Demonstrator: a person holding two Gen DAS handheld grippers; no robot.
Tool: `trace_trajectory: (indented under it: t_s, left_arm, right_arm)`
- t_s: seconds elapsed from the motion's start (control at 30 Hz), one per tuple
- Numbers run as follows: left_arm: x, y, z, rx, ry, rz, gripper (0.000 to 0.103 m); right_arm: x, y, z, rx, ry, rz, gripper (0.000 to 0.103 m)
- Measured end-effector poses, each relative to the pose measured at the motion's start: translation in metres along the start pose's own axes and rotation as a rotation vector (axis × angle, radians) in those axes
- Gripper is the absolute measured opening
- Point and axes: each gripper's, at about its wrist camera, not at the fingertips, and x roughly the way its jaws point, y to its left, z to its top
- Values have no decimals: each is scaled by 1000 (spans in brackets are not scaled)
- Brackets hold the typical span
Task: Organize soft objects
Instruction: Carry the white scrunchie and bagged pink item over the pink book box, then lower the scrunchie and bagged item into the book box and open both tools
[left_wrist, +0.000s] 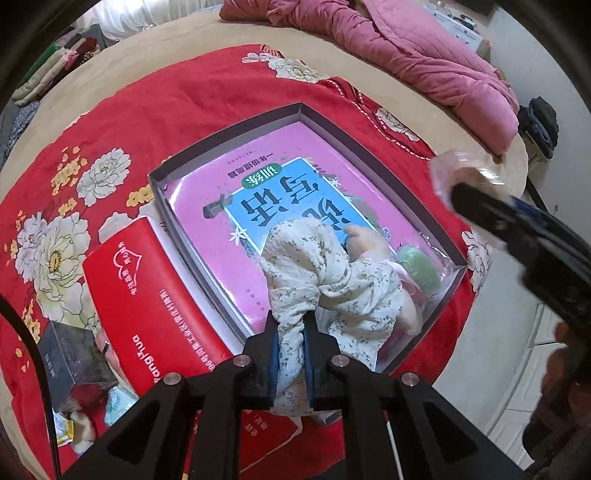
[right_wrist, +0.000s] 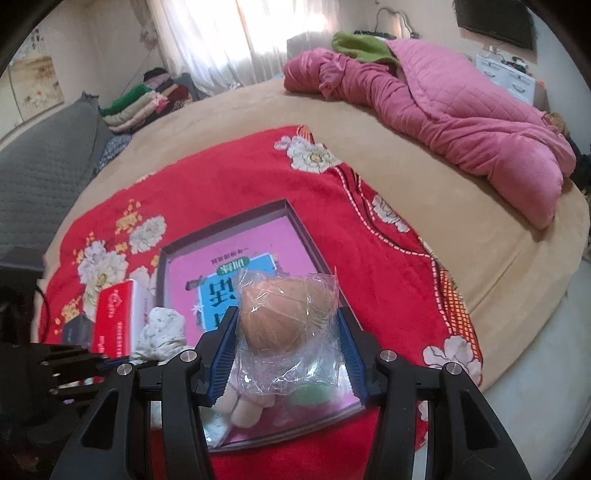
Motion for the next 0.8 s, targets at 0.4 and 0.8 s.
trace_trajectory:
  t_s: [0.4,0.8]
  left_arm:
    - [10,3,3,-2,29,-18,16]
    - [5,11,5,-25,11,-37,34]
  right_arm:
    - [58,-6,-6,11,100,-45,54]
    - [84,-14,-21,30,179,-72,54]
